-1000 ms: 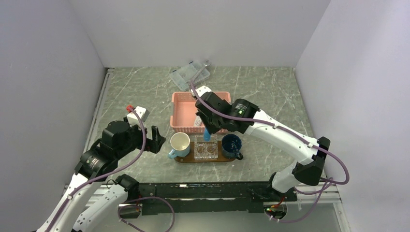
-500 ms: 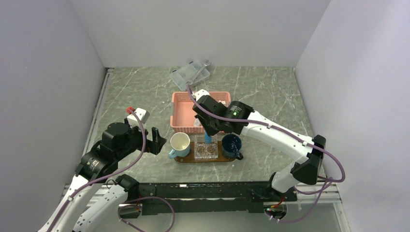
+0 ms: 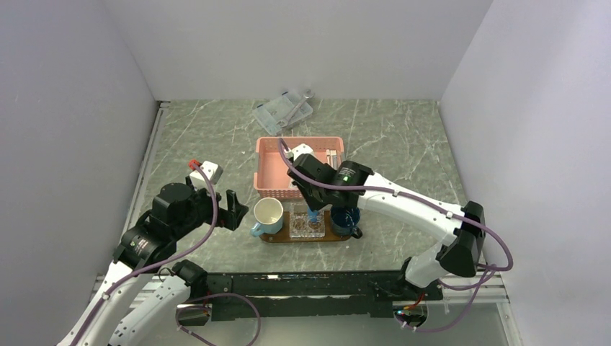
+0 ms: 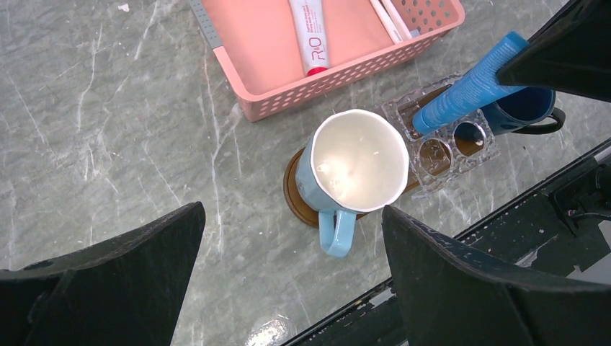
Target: Prepare toiletry sets of a toothbrush and toothpaste on the tray
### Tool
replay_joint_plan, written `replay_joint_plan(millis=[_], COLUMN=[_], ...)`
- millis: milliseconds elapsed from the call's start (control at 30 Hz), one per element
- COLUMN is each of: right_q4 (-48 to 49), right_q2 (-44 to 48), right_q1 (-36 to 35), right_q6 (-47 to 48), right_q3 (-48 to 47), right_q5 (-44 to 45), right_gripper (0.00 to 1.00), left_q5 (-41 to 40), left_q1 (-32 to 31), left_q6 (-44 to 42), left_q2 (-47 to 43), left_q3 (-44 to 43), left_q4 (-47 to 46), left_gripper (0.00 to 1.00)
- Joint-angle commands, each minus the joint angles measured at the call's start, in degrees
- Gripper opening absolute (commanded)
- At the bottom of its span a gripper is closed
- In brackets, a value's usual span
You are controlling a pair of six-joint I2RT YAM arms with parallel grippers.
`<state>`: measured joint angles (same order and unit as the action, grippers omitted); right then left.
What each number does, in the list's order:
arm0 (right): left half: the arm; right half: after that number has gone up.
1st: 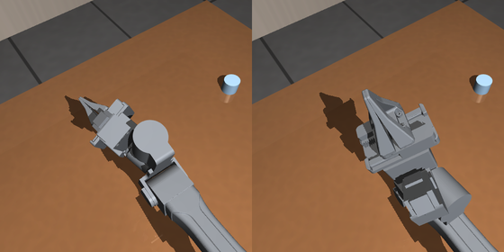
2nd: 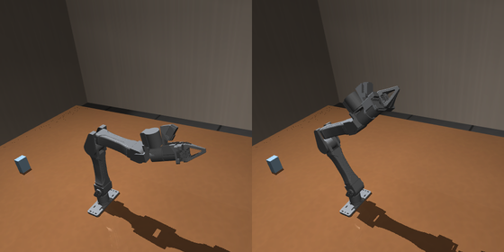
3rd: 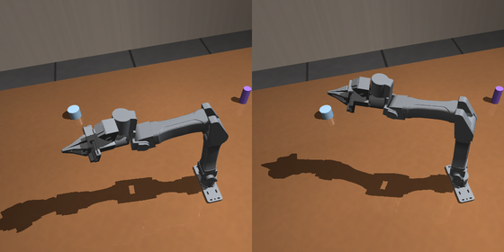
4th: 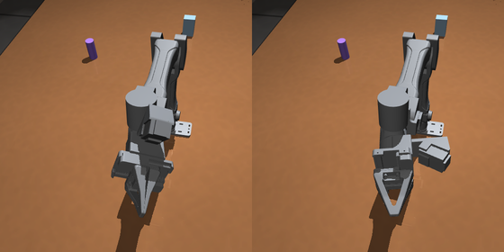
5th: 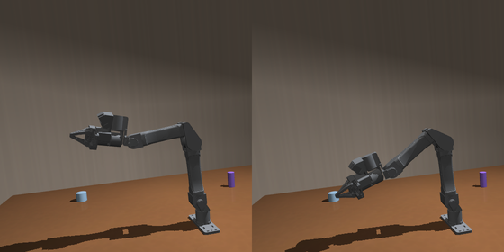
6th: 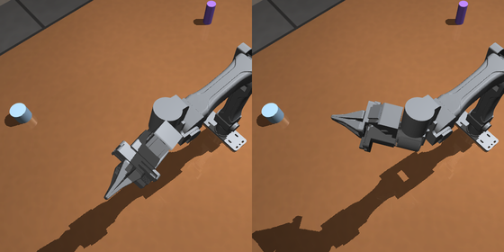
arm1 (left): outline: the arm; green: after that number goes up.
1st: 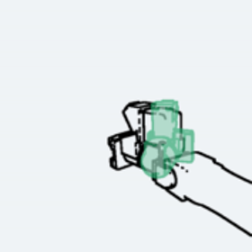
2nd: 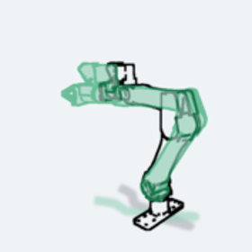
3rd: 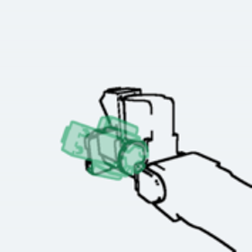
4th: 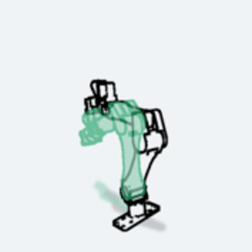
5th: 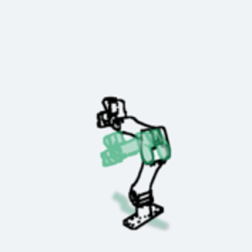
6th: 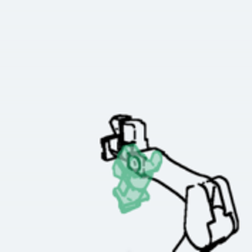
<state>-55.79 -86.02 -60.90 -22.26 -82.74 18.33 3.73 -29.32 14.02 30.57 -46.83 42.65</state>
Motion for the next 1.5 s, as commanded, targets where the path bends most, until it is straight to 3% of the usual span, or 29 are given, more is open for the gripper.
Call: replay_joint_plan(millis=[0,1200,1467], right_q4=[5.8,10.9,10.6], right_q2=[4.4,6.1,6.2], right_q1=[-0.5,-0.5,-0.5], right_q6=[-1.8,-5.7,-6.0], right_q3=[2.3,10.7,10.5], right_q5=[2.0,3.8,4.3], right_gripper=[0.0,0.0,0.19], left_q5=[0.9,1.5,1.6], left_q1=[0.3,0.2,0.3], left_q6=[-1.0,-0.7,-0.6], left_q2=[-0.3,-0.5,-0.4], left_q3=[0.2,0.0,0.1], left_q4=[-2.3,-1.8,-1.9], left_gripper=[0.99,0.99,0.99])
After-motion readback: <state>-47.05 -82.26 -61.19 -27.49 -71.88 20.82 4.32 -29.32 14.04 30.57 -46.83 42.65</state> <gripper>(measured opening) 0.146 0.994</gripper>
